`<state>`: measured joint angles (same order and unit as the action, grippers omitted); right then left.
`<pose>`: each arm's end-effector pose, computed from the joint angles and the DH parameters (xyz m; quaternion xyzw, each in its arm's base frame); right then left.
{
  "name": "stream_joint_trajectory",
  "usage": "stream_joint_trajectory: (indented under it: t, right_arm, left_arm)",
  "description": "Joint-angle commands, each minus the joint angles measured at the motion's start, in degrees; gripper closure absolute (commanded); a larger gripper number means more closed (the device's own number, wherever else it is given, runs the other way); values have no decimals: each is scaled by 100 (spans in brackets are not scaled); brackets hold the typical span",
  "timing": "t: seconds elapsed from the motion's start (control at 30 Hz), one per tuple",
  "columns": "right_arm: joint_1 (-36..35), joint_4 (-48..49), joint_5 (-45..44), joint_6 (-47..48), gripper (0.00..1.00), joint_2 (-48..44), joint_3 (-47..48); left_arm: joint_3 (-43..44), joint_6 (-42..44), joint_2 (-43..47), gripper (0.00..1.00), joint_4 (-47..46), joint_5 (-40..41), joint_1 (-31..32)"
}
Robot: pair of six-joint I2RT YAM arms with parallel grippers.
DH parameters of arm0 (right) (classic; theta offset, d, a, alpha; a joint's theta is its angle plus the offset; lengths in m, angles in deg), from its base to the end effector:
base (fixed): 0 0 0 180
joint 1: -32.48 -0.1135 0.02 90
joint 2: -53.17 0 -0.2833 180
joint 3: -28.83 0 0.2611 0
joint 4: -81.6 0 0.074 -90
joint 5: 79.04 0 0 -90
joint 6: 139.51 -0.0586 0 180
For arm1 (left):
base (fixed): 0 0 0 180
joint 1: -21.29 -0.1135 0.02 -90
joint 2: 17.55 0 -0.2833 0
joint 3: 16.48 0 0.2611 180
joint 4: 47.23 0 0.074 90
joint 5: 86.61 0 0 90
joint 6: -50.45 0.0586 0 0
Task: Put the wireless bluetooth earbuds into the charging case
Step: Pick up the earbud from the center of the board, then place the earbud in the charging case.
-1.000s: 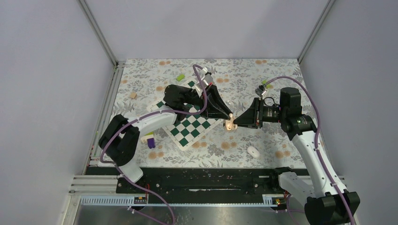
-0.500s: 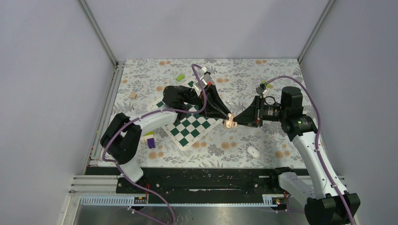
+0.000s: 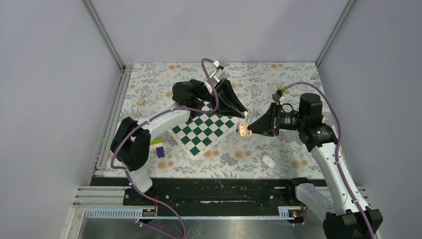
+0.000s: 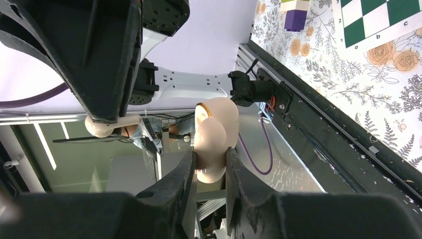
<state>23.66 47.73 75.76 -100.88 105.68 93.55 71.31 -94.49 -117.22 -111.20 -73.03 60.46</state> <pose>0.1843 0.0823 0.3570 -0.0270 0.7602 0.6214 0.1880 0.2563 -0.2823 0.4083 0.5445 0.3331 -0.6809 0.3592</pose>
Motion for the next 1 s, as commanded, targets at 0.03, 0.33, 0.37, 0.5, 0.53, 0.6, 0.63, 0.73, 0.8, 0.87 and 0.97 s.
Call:
stream_joint_trajectory:
  t: [0.03, 0.33, 0.37, 0.5, 0.53, 0.6, 0.63, 0.73, 0.8, 0.87, 0.97]
  right_arm:
    - [18, 193, 210, -440, 100, -118, 47]
    - [16, 525, 74, -814, 100, -93, 52]
    - [18, 542, 63, -809, 100, -74, 44]
    - [19, 540, 3, -748, 100, 15, 24]
    - [20, 545, -9, -731, 100, 32, 26]
    - [14, 523, -39, -694, 100, 44, 28]
    - [16, 505, -45, -672, 100, 52, 32]
    - [18, 450, -72, -611, 100, 58, 50]
    - [15, 360, -80, -543, 100, 72, 73]
    - [16, 242, -84, -448, 100, 91, 112]
    - [19, -215, -185, -129, 100, 176, 277]
  left_arm:
    - [647, 22, -168, 100, -290, -289, -77]
    - [1541, -243, -593, 100, -171, -361, -103]
    - [1601, -267, -604, 100, -156, -342, -103]
    - [1837, 192, -559, 100, 743, -165, -144]
    - [1872, 495, -522, 100, 1143, -74, -159]
    - [1941, 1405, -359, 100, 2321, 184, -173]
    - [1982, 2066, -261, 100, 3165, 369, -174]
    - [2167, 3720, 28, 100, 5201, 873, -149]
    - [2103, 3796, 135, 100, 5275, 909, -163]
    - [1931, 3901, 238, 100, 5230, 945, -161]
    - [1504, 4124, 501, 100, 5029, 1057, -159]
